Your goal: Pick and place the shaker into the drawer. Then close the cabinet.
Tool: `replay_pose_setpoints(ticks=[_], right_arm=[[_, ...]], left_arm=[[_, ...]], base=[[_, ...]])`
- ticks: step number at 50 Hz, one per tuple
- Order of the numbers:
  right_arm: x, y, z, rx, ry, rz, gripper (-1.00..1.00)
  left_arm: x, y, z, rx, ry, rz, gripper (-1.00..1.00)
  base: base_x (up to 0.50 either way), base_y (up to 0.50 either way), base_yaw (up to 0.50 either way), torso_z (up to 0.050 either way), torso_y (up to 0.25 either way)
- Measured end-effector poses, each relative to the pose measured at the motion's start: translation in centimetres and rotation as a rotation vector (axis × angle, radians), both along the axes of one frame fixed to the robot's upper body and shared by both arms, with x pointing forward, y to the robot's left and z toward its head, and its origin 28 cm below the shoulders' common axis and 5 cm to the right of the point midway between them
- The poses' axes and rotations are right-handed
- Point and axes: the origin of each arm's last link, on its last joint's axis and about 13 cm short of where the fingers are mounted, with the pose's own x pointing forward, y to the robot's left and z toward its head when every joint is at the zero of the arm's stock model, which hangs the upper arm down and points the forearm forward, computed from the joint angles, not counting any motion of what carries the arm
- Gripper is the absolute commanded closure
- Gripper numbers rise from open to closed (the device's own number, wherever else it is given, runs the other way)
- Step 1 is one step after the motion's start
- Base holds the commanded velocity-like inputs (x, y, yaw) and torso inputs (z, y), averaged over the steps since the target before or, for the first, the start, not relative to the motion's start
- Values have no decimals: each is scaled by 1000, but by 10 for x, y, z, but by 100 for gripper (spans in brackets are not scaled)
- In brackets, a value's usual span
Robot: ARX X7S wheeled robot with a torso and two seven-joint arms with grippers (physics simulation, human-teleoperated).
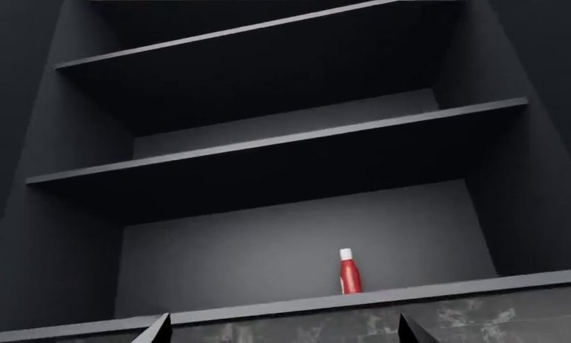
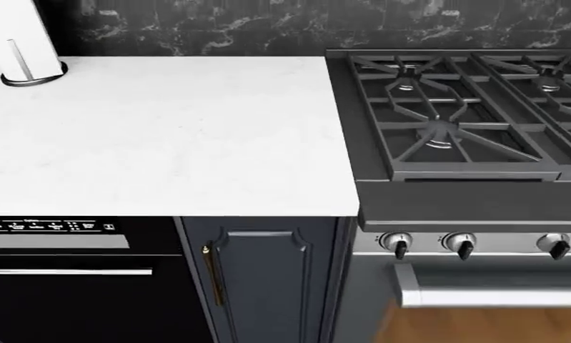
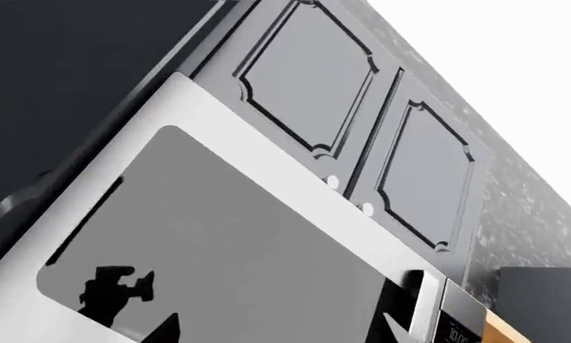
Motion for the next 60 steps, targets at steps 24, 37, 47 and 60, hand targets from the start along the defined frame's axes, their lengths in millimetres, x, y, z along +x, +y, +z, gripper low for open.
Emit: replay_pose_setpoints(ticks=[24, 37, 47, 60], right_arm=[[-1, 2, 6, -12, -10, -4, -100], [-2, 2, 5, -28, -11, -3, -100], [-1, 3, 3, -33, -15, 9, -100], [-4, 3, 3, -17, -39, 14, -100]], left_arm=[[-4, -3, -5, 0, 4, -25, -100], [-4, -5, -7, 2, 6, -35, -100], [-3, -6, -8, 0, 10, -43, -100], [-4, -7, -9, -2, 8, -48, -100]], base=[[500, 109, 0, 0, 1], [500, 1, 0, 0, 2], [314, 1, 0, 0, 1], [0, 0, 0, 0, 0]])
